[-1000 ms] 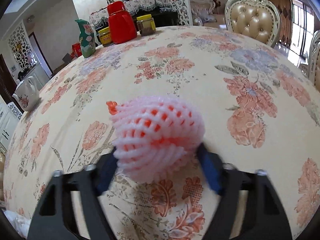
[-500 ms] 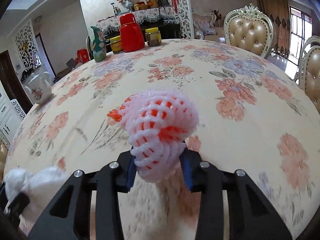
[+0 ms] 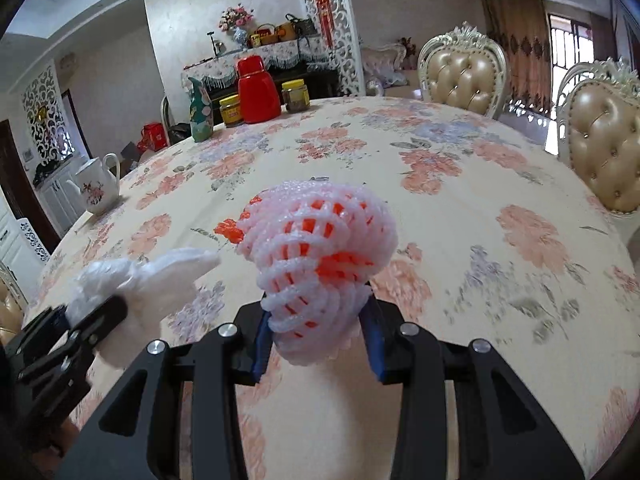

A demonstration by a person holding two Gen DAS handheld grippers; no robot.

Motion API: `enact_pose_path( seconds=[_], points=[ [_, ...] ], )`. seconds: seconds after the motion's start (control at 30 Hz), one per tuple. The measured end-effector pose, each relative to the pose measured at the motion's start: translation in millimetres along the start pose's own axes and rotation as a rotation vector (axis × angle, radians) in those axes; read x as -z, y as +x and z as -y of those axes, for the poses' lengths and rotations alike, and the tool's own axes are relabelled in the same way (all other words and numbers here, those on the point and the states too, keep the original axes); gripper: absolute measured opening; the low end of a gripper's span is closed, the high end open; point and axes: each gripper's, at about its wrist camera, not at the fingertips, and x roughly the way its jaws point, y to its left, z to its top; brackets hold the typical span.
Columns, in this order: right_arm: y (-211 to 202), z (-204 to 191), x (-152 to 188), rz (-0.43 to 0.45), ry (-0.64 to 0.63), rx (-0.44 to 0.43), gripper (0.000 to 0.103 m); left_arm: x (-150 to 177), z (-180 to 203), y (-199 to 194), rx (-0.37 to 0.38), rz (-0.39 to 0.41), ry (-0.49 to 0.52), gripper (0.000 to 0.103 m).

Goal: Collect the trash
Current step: 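Carry the tissue with the left tool while the right tool carries the foam net to the bin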

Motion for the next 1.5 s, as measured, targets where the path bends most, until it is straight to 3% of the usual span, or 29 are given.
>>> enact_pose_path(
  seconds=[0.6, 0.83, 1.5],
  points=[
    [-78, 15, 41, 0.073, 0.071, 0.084, 0.038, 5, 19, -15, 0.047, 0.071, 0.086, 0.036],
    [-103, 34, 55, 0.101, 0.093, 0.116, 0.038, 5, 32, -20, 0.086, 0.052, 0.104, 0.036],
    [-160, 109, 84, 0.177, 0.167, 0.217, 0.039, 6, 136, -43, 0.225, 0.031, 0.234, 0.037]
  ],
)
